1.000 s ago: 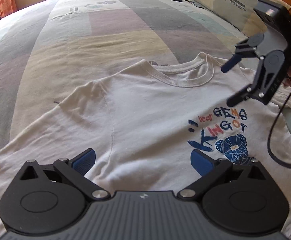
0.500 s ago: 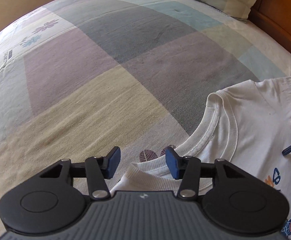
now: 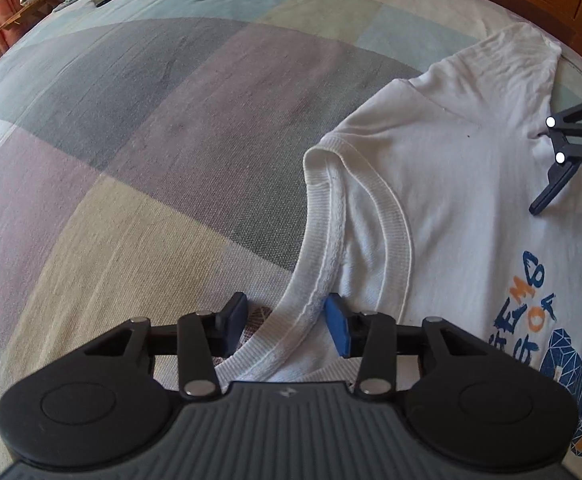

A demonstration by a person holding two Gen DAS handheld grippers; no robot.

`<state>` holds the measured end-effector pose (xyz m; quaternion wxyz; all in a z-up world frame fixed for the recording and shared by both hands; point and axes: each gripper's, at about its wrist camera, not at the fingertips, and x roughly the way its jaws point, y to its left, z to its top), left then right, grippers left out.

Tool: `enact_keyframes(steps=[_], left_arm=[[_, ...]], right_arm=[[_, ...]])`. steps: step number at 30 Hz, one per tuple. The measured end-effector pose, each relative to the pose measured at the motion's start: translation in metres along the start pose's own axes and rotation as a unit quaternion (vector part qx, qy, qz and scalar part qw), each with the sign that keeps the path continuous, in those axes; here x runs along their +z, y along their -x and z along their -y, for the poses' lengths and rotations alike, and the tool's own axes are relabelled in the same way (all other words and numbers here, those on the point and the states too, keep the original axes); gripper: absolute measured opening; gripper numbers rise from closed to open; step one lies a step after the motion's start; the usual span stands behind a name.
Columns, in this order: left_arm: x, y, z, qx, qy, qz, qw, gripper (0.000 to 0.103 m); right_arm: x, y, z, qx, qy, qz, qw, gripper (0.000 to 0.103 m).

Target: Fold clothes

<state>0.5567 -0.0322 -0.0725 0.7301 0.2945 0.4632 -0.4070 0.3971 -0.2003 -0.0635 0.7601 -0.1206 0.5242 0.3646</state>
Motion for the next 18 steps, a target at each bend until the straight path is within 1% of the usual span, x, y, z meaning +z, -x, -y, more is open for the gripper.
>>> enact_keyframes(steps=[1, 2, 3, 4, 6, 7, 8, 11, 13, 15, 16, 18], left_arm=[[0.000, 0.001, 0.004, 0.001, -0.012, -0.003, 0.9999, 0.028], [0.000, 0.002, 0.009, 0.001, -0.024, -0.006, 0.9997, 0.024], [0.001, 0.002, 0.013, 0.004, -0.035, -0.007, 0.9994, 0.012], [0.000, 0.003, 0.019, 0.014, -0.049, -0.004, 0.9987, 0.008], [-0.001, 0.003, 0.028, 0.036, -0.070, 0.002, 0.9969, 0.006], [-0.002, 0.004, 0.029, 0.046, -0.070, 0.006, 0.9965, 0.006], [-0.002, 0.005, 0.030, 0.057, -0.067, 0.010, 0.9961, 0.005], [0.001, 0.007, 0.019, 0.089, -0.036, 0.026, 0.9950, 0.005], [0.003, 0.003, 0.013, 0.086, -0.015, 0.022, 0.9959, 0.008], [0.004, 0.001, 0.016, 0.094, -0.021, 0.022, 0.9951, 0.008], [0.005, 0.001, 0.018, 0.095, -0.022, 0.022, 0.9950, 0.012], [0.005, 0.006, 0.014, 0.087, 0.000, 0.026, 0.9958, 0.016]], right_arm=[[0.001, -0.001, -0.002, -0.001, 0.004, -0.001, 1.000, 0.103], [0.001, -0.002, -0.003, -0.002, 0.009, -0.001, 1.000, 0.103], [0.002, -0.002, -0.005, -0.003, 0.011, -0.001, 1.000, 0.103], [0.002, -0.003, -0.006, -0.003, 0.013, -0.001, 1.000, 0.103], [0.003, -0.002, -0.009, -0.002, 0.015, 0.001, 1.000, 0.103], [0.003, -0.001, -0.010, -0.002, 0.016, 0.003, 1.000, 0.103], [0.003, -0.001, -0.011, -0.001, 0.016, 0.005, 1.000, 0.103], [0.003, 0.003, -0.013, -0.008, 0.016, 0.011, 1.000, 0.103], [0.002, 0.005, -0.013, -0.014, 0.015, 0.015, 1.000, 0.103], [0.001, 0.006, -0.012, -0.017, 0.012, 0.015, 1.000, 0.103], [0.000, 0.006, -0.012, -0.017, 0.010, 0.014, 1.000, 0.103], [-0.001, 0.006, -0.011, -0.019, 0.005, 0.011, 1.000, 0.103]])
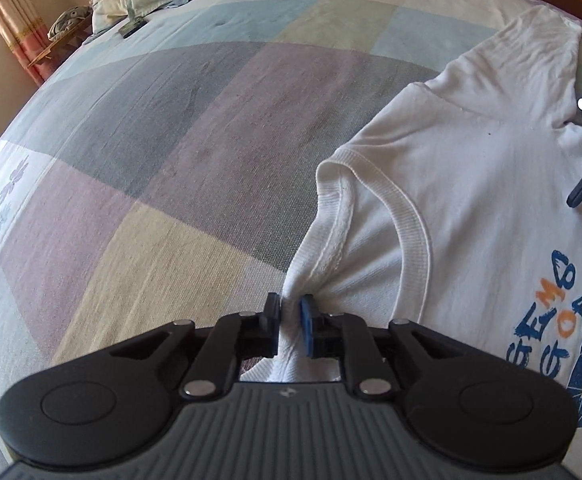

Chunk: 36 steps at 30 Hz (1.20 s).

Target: Fold clothes

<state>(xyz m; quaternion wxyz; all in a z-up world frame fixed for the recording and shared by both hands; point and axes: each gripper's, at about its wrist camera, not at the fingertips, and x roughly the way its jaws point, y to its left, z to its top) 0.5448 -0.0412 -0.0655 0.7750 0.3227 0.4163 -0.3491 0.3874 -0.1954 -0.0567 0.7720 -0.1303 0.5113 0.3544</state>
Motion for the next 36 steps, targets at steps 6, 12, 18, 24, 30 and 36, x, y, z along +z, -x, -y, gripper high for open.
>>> enact_keyframes(steps=[6, 12, 18, 24, 30, 36], left_arm=[[-0.006, 0.022, -0.004, 0.010, 0.068, 0.012, 0.9975, 0.029], [-0.008, 0.028, 0.012, -0.024, 0.090, 0.015, 0.9956, 0.031], [0.008, -0.005, 0.012, -0.090, 0.149, 0.014, 0.9846, 0.032], [0.018, -0.003, -0.010, -0.052, 0.210, 0.040, 0.9755, 0.034], [-0.016, 0.018, -0.018, -0.103, 0.234, -0.008, 0.9668, 0.051], [-0.036, 0.005, -0.044, -0.028, 0.284, -0.063, 0.9564, 0.053]], right_arm=[[-0.003, 0.004, 0.000, 0.001, -0.013, 0.003, 1.000, 0.103], [-0.009, 0.002, -0.004, 0.008, -0.022, -0.001, 1.000, 0.103], [-0.011, -0.001, -0.009, 0.012, -0.021, -0.002, 1.000, 0.103], [-0.011, -0.002, -0.010, 0.007, -0.024, 0.000, 1.000, 0.103], [-0.019, 0.003, -0.002, 0.005, -0.045, 0.008, 0.999, 0.103], [-0.023, 0.002, -0.003, 0.004, -0.050, 0.007, 0.999, 0.103]])
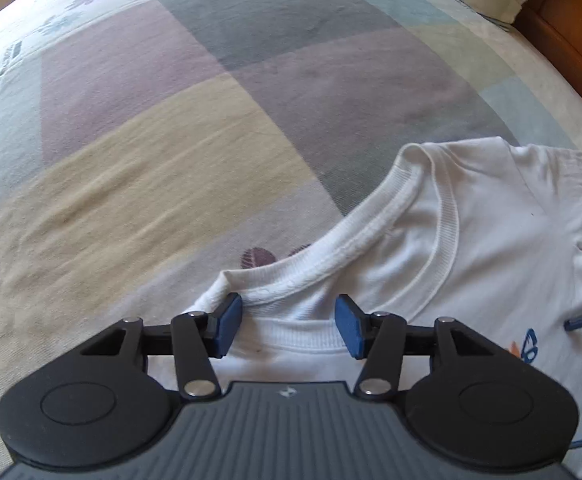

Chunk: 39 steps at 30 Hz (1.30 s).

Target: Fold clothes

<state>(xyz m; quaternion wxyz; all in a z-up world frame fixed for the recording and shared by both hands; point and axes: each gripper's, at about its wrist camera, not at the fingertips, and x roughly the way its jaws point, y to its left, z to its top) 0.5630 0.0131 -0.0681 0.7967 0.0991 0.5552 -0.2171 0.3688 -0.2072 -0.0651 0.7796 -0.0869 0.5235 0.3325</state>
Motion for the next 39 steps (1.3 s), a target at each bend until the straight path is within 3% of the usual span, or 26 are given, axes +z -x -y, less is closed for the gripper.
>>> enact_keyframes(steps=[2, 6, 11, 15, 17, 18, 21, 23, 26, 29, 30, 32, 34, 37, 39], left_arm=[[0.006, 0.007, -0.003, 0.002, 0.019, 0.017, 0.9997, 0.053], [0.006, 0.024, 0.013, 0.018, -0.030, 0.046, 0.9983, 0.054], [-0.004, 0.015, 0.032, 0.116, -0.144, 0.019, 0.9826, 0.055], [0.000, -0.002, 0.020, 0.135, -0.121, -0.013, 0.9833, 0.058], [0.002, -0.006, 0.018, 0.176, -0.123, -0.003, 0.9767, 0.066], [0.003, -0.007, 0.017, 0.196, -0.124, 0.002, 0.9726, 0.077], [0.008, -0.006, 0.012, 0.230, -0.111, 0.010, 0.9669, 0.076], [0.010, 0.000, 0.008, 0.219, -0.095, 0.012, 0.9709, 0.075], [0.010, 0.018, 0.013, 0.172, -0.085, 0.033, 0.9808, 0.071], [0.005, 0.020, 0.029, 0.128, -0.120, 0.030, 0.9841, 0.074], [0.003, 0.015, 0.034, 0.134, -0.136, 0.019, 0.9815, 0.074], [-0.001, -0.002, 0.038, 0.185, -0.167, -0.001, 0.9684, 0.074], [-0.001, -0.007, 0.030, 0.203, -0.157, 0.001, 0.9666, 0.082], [0.002, -0.002, 0.017, 0.203, -0.113, 0.001, 0.9725, 0.081], [-0.001, 0.002, 0.017, 0.221, -0.127, 0.004, 0.9670, 0.080]], right_arm=[[-0.001, 0.000, -0.001, 0.000, 0.003, -0.002, 1.000, 0.103], [-0.004, 0.002, 0.000, -0.003, 0.011, -0.009, 1.000, 0.103], [-0.007, 0.002, -0.002, -0.004, 0.012, -0.015, 1.000, 0.103], [-0.009, -0.001, -0.005, -0.008, 0.018, -0.015, 1.000, 0.103], [-0.009, -0.001, -0.006, -0.011, 0.021, -0.016, 1.000, 0.103], [-0.009, -0.001, -0.006, -0.012, 0.021, -0.016, 1.000, 0.103], [-0.009, -0.001, -0.006, -0.013, 0.021, -0.017, 1.000, 0.103], [-0.009, 0.000, -0.005, -0.013, 0.020, -0.018, 1.000, 0.103], [-0.010, 0.000, -0.005, -0.015, 0.020, -0.018, 1.000, 0.103], [-0.011, -0.001, -0.005, -0.019, 0.020, -0.017, 0.999, 0.103], [-0.011, -0.002, -0.006, -0.023, 0.022, -0.017, 0.999, 0.103], [-0.010, -0.004, -0.010, -0.032, 0.030, -0.020, 0.999, 0.103], [-0.009, -0.006, -0.015, -0.044, 0.045, -0.026, 0.998, 0.103], [-0.010, -0.009, -0.019, -0.057, 0.064, -0.029, 0.996, 0.103], [-0.012, -0.009, -0.019, -0.060, 0.064, -0.024, 0.996, 0.103]])
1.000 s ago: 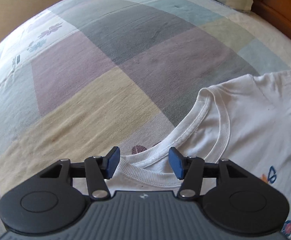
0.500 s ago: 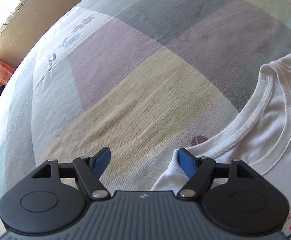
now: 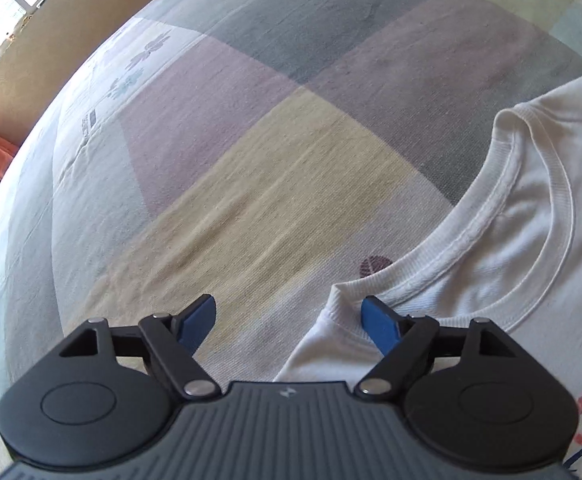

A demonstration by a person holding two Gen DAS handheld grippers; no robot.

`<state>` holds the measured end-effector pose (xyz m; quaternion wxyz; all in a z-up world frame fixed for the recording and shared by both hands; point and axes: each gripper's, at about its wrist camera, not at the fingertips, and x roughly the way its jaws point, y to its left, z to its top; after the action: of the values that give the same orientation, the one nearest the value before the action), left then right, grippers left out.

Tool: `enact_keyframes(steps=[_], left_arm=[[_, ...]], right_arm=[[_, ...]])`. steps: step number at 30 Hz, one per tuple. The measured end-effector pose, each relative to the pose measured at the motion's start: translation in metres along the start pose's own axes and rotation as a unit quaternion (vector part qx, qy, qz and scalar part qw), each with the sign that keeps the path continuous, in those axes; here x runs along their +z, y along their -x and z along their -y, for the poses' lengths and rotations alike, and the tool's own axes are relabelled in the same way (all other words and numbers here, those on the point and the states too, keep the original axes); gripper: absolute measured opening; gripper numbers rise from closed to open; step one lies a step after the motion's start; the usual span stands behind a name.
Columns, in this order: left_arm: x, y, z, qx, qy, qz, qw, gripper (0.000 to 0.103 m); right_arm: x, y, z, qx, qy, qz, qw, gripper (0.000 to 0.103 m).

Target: Fold clothes

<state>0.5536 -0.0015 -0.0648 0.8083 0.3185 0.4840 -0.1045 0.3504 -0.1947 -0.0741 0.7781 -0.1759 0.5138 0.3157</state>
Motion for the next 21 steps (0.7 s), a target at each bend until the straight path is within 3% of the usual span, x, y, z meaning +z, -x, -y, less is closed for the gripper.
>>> enact_keyframes(steps=[3, 8, 10, 11, 13, 15, 19, 21], left_arm=[[-0.006, 0.018, -0.004, -0.023, 0.006, 0.018, 0.9996, 0.078], [-0.026, 0.056, -0.001, -0.149, 0.045, 0.054, 0.9863, 0.078], [-0.040, 0.065, 0.018, -0.202, 0.028, 0.055, 0.9774, 0.079], [-0.046, 0.064, 0.026, -0.211, 0.015, 0.050, 0.9762, 0.079], [-0.058, 0.058, 0.042, -0.211, -0.008, 0.032, 0.9770, 0.079], [-0.069, 0.048, 0.043, -0.185, 0.001, 0.009, 0.9827, 0.079], [-0.089, 0.031, 0.008, -0.141, 0.102, -0.032, 0.9843, 0.086], [-0.093, 0.035, 0.000, -0.121, 0.114, -0.038, 0.9853, 0.083]], right_arm=[[-0.003, 0.001, 0.001, -0.004, -0.004, 0.012, 1.000, 0.103], [-0.009, 0.003, 0.000, -0.010, -0.004, 0.034, 0.999, 0.103], [-0.013, 0.005, 0.000, -0.011, -0.002, 0.046, 0.999, 0.103], [-0.014, 0.005, 0.000, -0.011, -0.001, 0.051, 0.999, 0.103], [-0.013, 0.006, 0.000, -0.012, -0.001, 0.053, 0.999, 0.103], [-0.012, 0.006, 0.000, -0.013, -0.002, 0.053, 0.998, 0.103], [-0.013, 0.007, 0.000, -0.014, -0.002, 0.060, 0.998, 0.103], [-0.014, 0.008, -0.001, -0.014, -0.002, 0.064, 0.998, 0.103]])
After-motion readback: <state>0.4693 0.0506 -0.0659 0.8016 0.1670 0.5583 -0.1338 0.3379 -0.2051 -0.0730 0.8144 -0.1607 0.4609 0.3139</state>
